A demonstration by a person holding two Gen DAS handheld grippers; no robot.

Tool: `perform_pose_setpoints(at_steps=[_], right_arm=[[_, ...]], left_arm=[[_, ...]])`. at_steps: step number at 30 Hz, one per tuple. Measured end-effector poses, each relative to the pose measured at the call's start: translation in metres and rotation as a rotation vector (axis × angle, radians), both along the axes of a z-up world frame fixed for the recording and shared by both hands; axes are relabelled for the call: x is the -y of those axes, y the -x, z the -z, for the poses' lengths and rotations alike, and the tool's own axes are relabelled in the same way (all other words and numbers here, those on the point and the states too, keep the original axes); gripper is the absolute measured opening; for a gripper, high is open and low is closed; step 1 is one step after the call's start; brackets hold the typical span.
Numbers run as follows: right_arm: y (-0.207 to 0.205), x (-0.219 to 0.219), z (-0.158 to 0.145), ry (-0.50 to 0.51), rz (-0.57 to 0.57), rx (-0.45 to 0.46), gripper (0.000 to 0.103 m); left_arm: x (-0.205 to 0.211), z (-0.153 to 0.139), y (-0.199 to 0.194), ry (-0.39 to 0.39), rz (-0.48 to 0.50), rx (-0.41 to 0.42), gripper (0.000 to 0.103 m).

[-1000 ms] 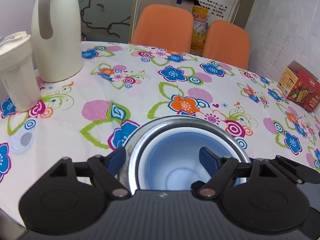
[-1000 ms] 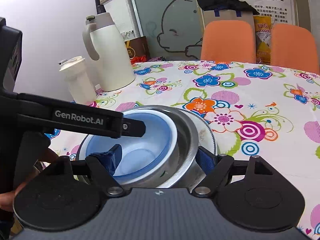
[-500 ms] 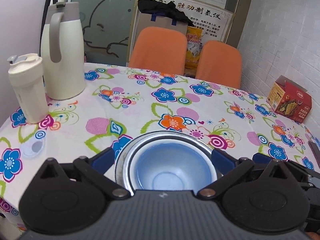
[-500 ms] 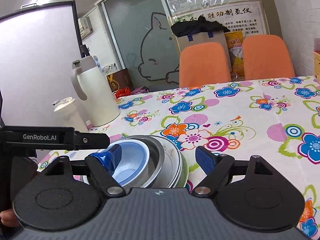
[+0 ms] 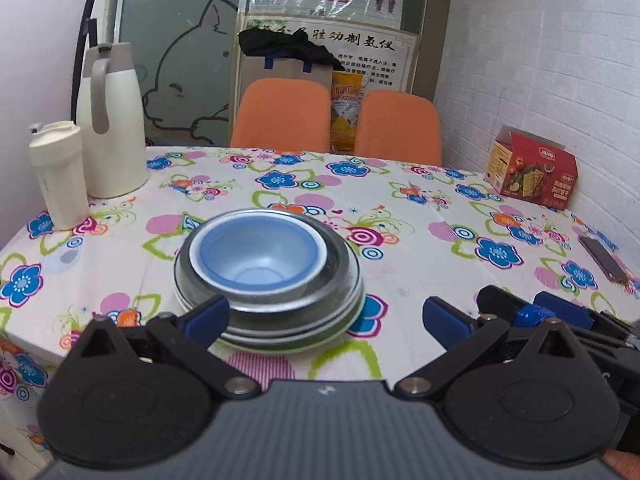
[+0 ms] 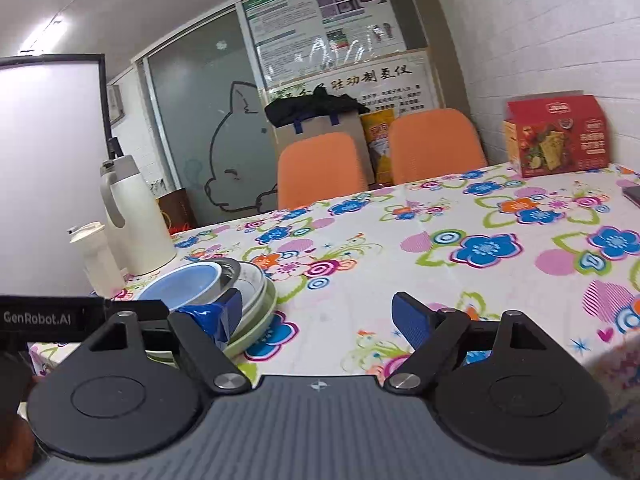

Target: Organize plates and bowls

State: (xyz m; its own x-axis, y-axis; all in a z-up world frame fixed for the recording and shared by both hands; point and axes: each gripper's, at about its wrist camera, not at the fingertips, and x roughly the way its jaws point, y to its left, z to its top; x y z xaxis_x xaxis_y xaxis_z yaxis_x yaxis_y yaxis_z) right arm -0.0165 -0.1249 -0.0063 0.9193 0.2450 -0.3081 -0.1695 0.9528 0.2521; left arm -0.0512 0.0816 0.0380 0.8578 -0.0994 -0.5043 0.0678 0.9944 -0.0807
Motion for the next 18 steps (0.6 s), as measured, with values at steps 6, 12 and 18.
perform_pose_setpoints(at_steps=[6,12,18], right_arm=[[0.035,0.011,0.011,0.028,0.104,-0.017,0.070],[0.064,0.022,0.008,0.016,0.152,0.040,0.070],[0.086,0.020,0.005,0.031,0.146,0.086,0.071]], left_arm=[[0.028,0.021,0.039,-0.074,0.048,0.012,0.102],[0.039,0.026,0.065,-0.080,0.061,0.041,0.102],[0.040,0.025,0.092,-0.083,0.051,0.086,0.102]])
